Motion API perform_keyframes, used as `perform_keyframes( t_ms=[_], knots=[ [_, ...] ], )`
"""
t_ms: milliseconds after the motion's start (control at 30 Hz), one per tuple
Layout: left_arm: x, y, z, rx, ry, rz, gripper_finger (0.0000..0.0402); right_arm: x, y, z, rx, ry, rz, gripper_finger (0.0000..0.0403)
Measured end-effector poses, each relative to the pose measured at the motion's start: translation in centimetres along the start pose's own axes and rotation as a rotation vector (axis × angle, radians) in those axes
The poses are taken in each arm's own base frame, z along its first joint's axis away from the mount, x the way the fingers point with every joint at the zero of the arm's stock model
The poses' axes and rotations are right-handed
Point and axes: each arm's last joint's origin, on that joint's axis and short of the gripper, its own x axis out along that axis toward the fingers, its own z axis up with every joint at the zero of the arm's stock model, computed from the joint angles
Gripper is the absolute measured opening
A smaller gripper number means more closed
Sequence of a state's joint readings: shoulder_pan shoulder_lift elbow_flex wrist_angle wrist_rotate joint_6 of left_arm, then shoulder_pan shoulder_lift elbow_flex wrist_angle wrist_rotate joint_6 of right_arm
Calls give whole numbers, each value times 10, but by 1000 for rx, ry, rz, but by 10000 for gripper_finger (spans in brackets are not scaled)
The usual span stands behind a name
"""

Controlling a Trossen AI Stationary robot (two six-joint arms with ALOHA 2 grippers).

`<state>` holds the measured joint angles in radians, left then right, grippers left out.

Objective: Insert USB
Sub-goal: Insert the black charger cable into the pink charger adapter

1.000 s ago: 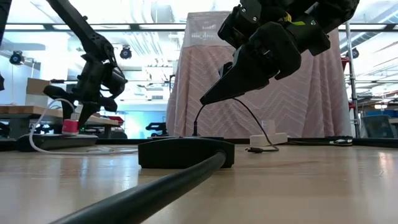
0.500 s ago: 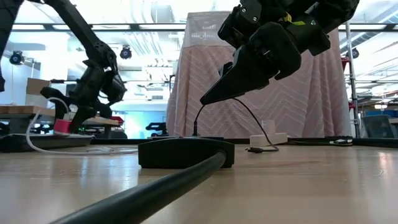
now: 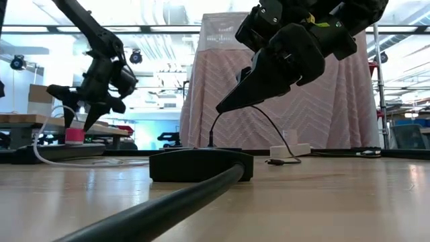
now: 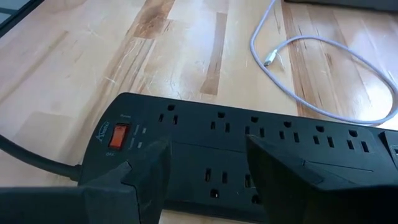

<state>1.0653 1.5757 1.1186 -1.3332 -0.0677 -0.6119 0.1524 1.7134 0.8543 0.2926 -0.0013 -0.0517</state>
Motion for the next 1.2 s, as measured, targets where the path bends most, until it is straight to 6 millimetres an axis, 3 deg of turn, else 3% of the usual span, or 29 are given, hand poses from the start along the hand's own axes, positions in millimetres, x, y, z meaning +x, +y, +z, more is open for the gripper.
perform_keyframes(
  t_ms=[333,633,900,1200],
  knots=[
    [-38,12,-18,33,-136,-106,251,0,0,0,0,1,0,199],
    [-75,18,-57,183,-453,-319,234,0,0,0,2,-1,2,199],
    [-95,0,-101,404,-780,-633,214,-7,-1,5,-31,-10,-4,199],
    [-89,-27,-148,663,-909,-891,201,-45,-7,18,-61,60,-174,199]
  ],
)
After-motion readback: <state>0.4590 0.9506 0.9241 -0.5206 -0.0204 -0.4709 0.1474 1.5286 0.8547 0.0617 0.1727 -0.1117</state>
